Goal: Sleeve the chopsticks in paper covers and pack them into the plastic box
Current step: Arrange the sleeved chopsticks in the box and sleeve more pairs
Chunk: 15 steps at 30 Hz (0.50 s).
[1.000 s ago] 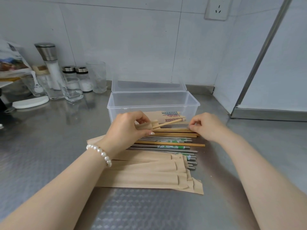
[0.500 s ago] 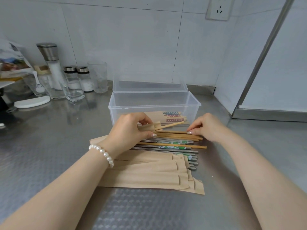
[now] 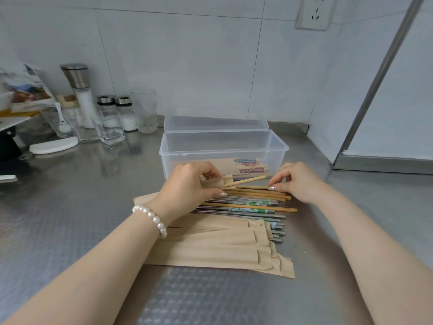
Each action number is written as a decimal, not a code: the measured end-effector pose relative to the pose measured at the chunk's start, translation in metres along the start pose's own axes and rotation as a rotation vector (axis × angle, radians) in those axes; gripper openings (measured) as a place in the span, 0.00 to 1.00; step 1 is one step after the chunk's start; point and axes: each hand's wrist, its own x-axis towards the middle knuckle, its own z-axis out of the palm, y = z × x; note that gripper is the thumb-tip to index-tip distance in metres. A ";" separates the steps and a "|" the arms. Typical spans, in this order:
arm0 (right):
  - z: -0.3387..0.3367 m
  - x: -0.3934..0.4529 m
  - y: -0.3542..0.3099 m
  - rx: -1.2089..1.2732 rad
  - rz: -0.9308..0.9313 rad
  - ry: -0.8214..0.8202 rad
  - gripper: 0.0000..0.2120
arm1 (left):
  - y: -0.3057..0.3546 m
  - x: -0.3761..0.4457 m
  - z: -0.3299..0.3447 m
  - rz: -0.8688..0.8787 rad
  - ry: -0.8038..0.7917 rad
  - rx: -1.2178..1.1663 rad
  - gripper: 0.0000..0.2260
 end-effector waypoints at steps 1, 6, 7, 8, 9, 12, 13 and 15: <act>0.000 0.000 0.000 0.019 0.007 0.005 0.02 | 0.000 0.000 0.000 -0.001 0.001 0.001 0.12; 0.001 -0.001 -0.001 0.008 0.018 -0.017 0.05 | 0.000 0.000 0.000 0.001 -0.002 0.006 0.12; 0.001 -0.001 -0.002 -0.010 0.015 -0.029 0.06 | 0.000 0.000 0.000 0.002 -0.004 0.007 0.12; 0.002 -0.001 -0.003 -0.020 0.012 -0.034 0.07 | 0.000 0.000 0.000 0.003 -0.004 0.008 0.12; 0.002 -0.001 -0.003 -0.019 0.008 -0.030 0.09 | 0.000 0.000 0.000 0.003 -0.004 0.008 0.12; -0.004 -0.002 -0.007 -0.001 -0.012 0.025 0.09 | 0.001 0.000 -0.001 -0.002 -0.003 0.006 0.12; -0.009 -0.003 -0.009 0.006 -0.020 0.040 0.09 | 0.001 0.000 -0.001 -0.001 -0.002 0.003 0.12; -0.021 -0.008 -0.013 0.097 -0.040 0.060 0.08 | 0.001 0.000 0.000 0.003 0.000 -0.001 0.12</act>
